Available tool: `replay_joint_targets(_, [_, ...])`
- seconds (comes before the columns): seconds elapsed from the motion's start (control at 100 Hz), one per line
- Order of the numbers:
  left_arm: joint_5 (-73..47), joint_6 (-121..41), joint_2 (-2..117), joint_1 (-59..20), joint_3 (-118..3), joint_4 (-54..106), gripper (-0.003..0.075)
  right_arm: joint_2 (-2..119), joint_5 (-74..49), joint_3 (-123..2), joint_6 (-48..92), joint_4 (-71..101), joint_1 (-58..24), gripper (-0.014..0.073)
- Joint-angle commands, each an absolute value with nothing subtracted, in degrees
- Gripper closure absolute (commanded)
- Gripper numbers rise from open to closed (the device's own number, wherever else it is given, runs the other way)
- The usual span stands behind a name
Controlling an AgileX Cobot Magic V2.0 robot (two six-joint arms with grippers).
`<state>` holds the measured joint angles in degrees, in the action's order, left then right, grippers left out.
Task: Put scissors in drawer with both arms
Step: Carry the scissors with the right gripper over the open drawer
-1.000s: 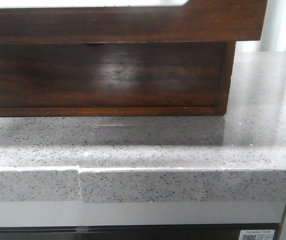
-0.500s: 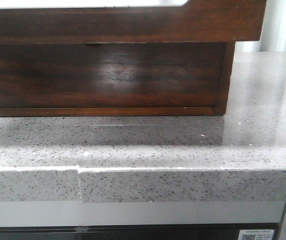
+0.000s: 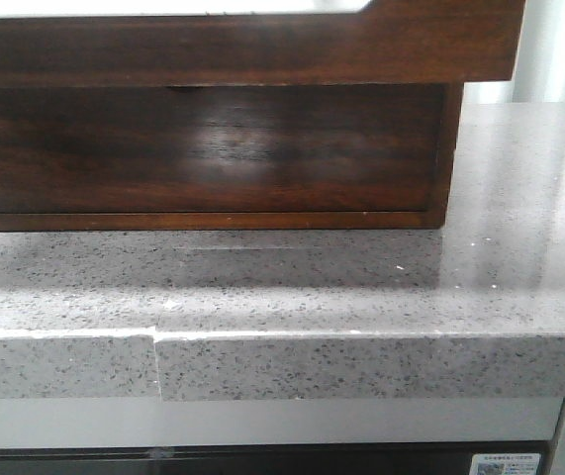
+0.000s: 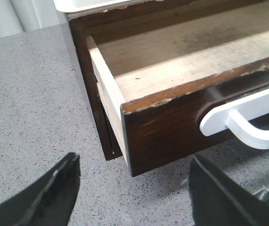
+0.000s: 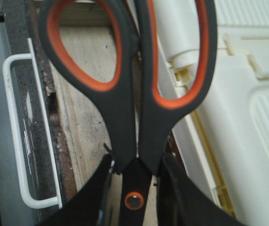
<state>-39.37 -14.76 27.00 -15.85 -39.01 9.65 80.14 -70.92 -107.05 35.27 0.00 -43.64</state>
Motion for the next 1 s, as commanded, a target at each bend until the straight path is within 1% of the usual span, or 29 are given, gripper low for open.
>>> replay_joint_targets(0.0, [-35.05,-14.42,27.34,-16.32,-41.05,10.69,0.0262,81.34,-67.27,-107.62,32.56,-10.52,-49.25,0.0573])
replay_joint_targets(0.1, [-35.05,-14.42,27.34,-16.32,-41.05,10.69,0.0262,85.28,-68.70,-107.62,27.45,-23.05,-54.53,0.0573])
replay_joint_targets(0.21, [-35.05,-14.42,27.34,-16.32,-41.05,10.69,0.0262,89.00,-69.96,-107.62,25.09,-30.12,-57.58,0.0573])
replay_joint_targets(0.29, [-35.05,-14.42,27.34,-16.32,-41.05,10.69,0.0262,91.31,-70.78,-107.62,24.23,-34.01,-58.37,0.0573])
replay_joint_targets(0.44, [-35.05,-14.42,27.34,-16.32,-41.05,10.69,0.0262,94.10,-71.38,-107.62,23.14,-35.84,-58.37,0.0573])
replay_joint_targets(0.78, [-35.05,-14.42,27.34,-16.32,-41.05,10.69,0.0262,94.23,-72.56,-107.62,23.14,-35.84,-58.37,0.0569])
replay_joint_targets(0.87, [-35.05,-14.42,27.34,-16.32,-41.05,10.69,0.0262,94.23,-72.56,-107.62,23.14,-35.84,-58.37,0.0543])
replay_joint_targets(0.99, [-35.05,-14.42,27.34,-16.32,-41.05,10.69,0.0262,94.23,-72.61,-107.62,23.14,-35.84,-58.37,0.0461])
